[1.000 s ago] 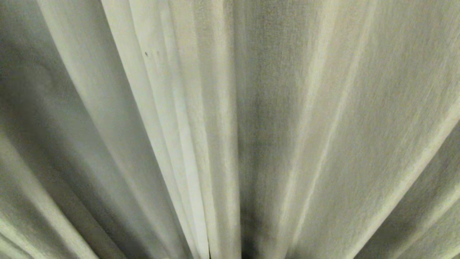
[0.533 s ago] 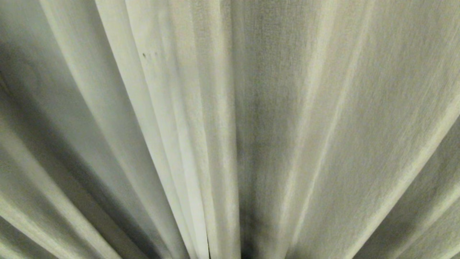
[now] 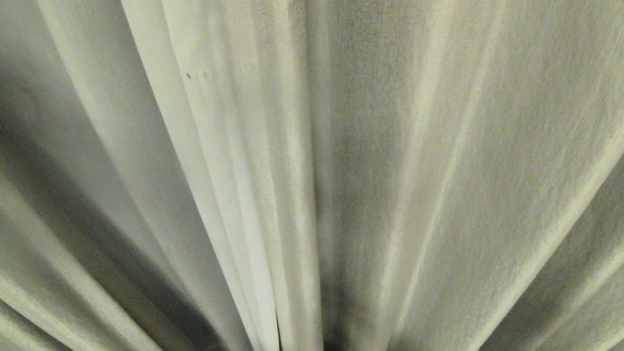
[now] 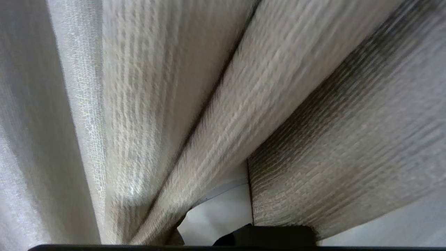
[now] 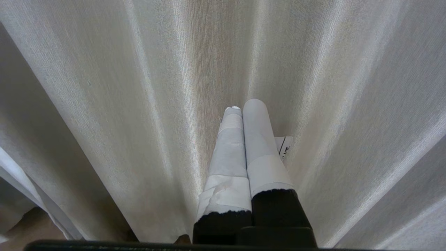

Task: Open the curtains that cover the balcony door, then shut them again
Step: Pull the outer curtains open on both sides

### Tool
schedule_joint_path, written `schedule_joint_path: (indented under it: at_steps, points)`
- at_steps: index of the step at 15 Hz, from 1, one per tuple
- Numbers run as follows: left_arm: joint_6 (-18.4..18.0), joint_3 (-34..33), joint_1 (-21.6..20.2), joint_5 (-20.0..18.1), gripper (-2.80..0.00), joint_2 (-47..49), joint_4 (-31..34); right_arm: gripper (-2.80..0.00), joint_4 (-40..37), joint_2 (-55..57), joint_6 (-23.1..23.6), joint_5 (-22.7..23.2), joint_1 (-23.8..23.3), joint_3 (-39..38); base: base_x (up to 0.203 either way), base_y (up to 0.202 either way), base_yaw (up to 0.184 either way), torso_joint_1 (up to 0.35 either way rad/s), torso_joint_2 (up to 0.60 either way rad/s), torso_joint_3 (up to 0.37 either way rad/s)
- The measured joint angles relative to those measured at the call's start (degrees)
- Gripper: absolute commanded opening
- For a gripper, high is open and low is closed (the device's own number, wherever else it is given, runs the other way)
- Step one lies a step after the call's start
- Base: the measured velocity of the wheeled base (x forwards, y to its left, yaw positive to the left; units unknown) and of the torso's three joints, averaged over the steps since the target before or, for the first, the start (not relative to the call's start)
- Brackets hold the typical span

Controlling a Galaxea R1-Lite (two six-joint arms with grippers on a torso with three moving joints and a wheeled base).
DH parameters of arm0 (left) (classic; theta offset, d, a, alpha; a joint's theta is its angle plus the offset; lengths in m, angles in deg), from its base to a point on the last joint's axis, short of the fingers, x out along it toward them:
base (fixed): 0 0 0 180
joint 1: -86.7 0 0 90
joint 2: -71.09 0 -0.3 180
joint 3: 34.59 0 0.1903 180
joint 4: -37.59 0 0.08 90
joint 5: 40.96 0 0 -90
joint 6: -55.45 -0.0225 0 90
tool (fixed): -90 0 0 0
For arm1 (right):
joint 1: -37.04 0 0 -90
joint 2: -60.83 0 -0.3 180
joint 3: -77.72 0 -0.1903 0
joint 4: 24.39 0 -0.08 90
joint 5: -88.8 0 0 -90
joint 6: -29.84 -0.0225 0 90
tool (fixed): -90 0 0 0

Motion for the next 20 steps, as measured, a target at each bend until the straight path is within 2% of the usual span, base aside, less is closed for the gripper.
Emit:
schedule_joint_path:
  at_steps: [13, 20]
  points:
    - [1.0, -0.6, -4.9, -1.7, -2.80, 4.9, -1.4, -2.80, 0.0, 0.0, 0.0, 0.0, 0.0, 0.0, 0.000, 0.000, 0.000, 0.000, 0.00, 0.000]
    - [1.0, -0.4, -5.2, -3.1, -2.80, 4.4, -1.6, -2.80, 0.0, 0.0, 0.0, 0.0, 0.0, 0.0, 0.000, 0.000, 0.000, 0.000, 0.00, 0.000]
